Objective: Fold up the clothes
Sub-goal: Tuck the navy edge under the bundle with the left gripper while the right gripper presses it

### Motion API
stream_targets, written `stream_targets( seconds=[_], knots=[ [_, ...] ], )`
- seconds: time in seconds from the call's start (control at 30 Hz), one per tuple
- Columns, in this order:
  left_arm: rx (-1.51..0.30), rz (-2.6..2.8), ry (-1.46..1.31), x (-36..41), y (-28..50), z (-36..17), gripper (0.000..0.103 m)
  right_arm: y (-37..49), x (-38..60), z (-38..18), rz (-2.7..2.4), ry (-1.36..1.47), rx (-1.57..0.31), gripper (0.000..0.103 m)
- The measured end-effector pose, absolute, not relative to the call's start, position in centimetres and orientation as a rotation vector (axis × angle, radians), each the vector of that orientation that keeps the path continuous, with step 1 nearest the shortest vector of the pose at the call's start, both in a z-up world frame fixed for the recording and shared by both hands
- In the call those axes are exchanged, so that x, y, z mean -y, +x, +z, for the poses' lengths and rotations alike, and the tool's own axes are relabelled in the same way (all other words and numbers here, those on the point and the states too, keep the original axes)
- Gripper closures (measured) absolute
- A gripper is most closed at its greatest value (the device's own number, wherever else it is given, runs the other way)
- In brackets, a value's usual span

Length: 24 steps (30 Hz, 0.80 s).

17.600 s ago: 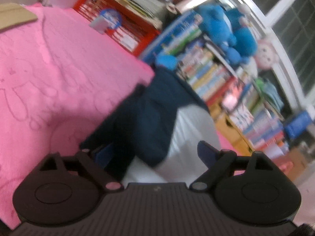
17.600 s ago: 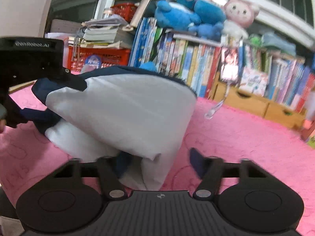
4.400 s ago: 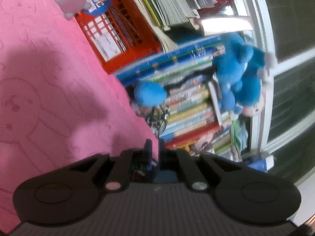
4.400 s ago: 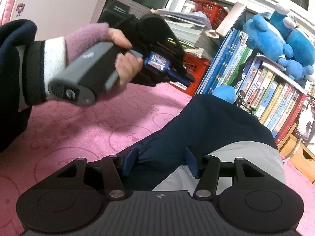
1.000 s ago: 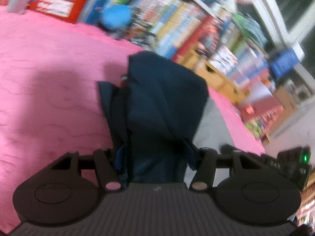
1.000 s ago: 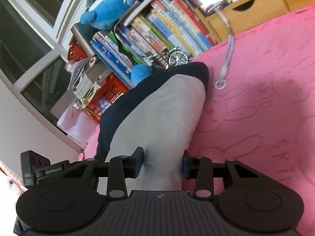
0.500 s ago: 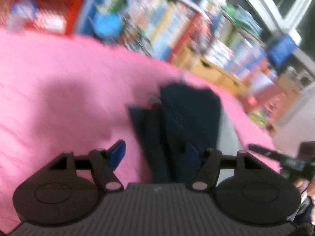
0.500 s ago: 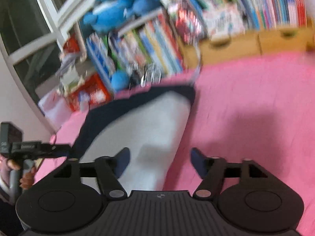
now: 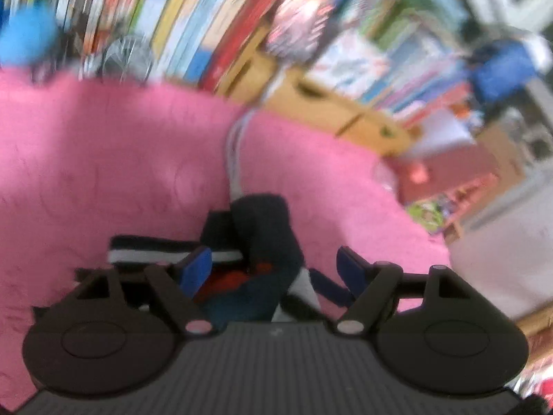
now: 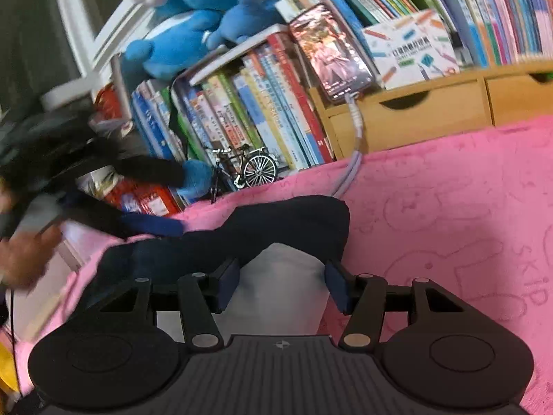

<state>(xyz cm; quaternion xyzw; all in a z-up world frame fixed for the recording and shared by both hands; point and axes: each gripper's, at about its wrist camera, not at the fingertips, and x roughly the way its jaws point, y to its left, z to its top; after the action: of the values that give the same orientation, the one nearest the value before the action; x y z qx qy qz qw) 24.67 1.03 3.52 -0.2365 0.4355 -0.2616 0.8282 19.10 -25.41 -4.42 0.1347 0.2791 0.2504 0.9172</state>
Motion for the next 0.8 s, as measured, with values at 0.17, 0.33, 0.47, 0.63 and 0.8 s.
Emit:
stream_targets(
  seconds=[0.17,0.33,0.47,0.63,0.8],
  knots=[
    [-1.018,-0.585,-0.567,1.0,27.8,0.9,0.069,19.3,25.3,-4.8,0.511,0.278,-0.613,0.046],
    [-1.107,-0.606,-0.616,2.9,30.7,-1.6,0.065,20.0,25.8,-5.6,0.530,0.354,-0.677,0.044],
    [-1.092,-0.585,-0.600,3.1,31.6,-1.6,0.092,19.8,25.3,-5.7,0.567,0.338,-0.686,0.044],
    [-1.058,-0.601,-0.703,1.9,33.4,-2.1,0.096,19.9,25.5,-5.8,0.585,0.367,-0.694,0.044],
    [-1.030,-0.561,-0.779,0.8,34.7,-2.3,0.097,19.8,25.5,-5.8,0.597,0.380,-0.699,0.044]
  ],
)
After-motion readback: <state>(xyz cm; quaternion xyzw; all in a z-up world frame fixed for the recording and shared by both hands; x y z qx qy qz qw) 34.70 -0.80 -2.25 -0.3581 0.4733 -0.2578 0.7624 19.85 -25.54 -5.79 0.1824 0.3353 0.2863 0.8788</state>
